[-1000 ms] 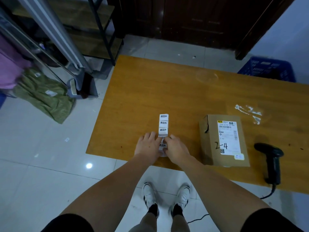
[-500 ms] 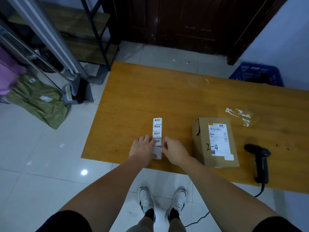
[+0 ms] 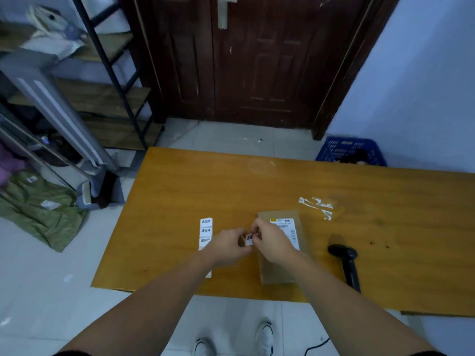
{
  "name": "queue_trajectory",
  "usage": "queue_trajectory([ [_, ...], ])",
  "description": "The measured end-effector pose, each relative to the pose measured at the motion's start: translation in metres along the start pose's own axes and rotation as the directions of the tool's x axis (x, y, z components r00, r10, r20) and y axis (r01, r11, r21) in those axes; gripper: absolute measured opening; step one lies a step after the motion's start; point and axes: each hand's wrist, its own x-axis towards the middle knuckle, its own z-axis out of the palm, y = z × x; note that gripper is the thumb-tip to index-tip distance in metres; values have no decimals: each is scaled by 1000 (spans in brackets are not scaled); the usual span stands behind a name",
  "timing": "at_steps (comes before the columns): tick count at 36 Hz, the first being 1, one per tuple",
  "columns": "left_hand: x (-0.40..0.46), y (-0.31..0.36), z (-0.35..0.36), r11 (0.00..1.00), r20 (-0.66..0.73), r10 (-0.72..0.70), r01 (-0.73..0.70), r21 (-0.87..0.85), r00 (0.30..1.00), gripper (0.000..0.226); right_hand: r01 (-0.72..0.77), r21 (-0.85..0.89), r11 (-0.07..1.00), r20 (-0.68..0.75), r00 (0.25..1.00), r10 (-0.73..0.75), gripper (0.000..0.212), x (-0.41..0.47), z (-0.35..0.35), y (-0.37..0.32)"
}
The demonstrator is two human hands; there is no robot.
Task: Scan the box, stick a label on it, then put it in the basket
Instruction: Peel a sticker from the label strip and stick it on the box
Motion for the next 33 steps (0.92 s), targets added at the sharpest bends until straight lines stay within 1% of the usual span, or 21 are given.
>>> queue_trajectory([
  [4,16,28,11,994,-63,-80,75,-84,995,17,-14,42,999,2,1000,14,10,-2,-27,26],
  [7,26,47,19,984,-80,-128,117,-134,989,19,-16,95,995,2,1000,16,11,-1,-45,45],
  [11,42,68,29,980,-120,-147,127,-156,982,23,-42,194,980,-21,999,47,17,5,-65,65],
  [16,58,83,39,973,-129,-175,152,-173,976,27,-67,263,963,-19,997,74,8,14,-78,90],
  [18,65,86,42,973,-143,-185,161,-164,972,29,-86,308,948,-13,995,94,8,19,-79,98],
  [22,81,93,42,982,-165,-184,176,-63,969,29,-132,367,921,0,990,141,13,28,-78,108],
  [26,103,102,43,966,-183,-209,232,116,961,30,-166,350,922,-38,981,191,9,39,-75,116],
  [28,113,104,44,951,-169,-212,243,189,963,30,-182,349,919,-41,977,209,9,44,-73,119],
  [33,131,104,51,918,-132,-226,257,302,965,30,-223,319,921,-30,969,244,6,53,-70,128],
])
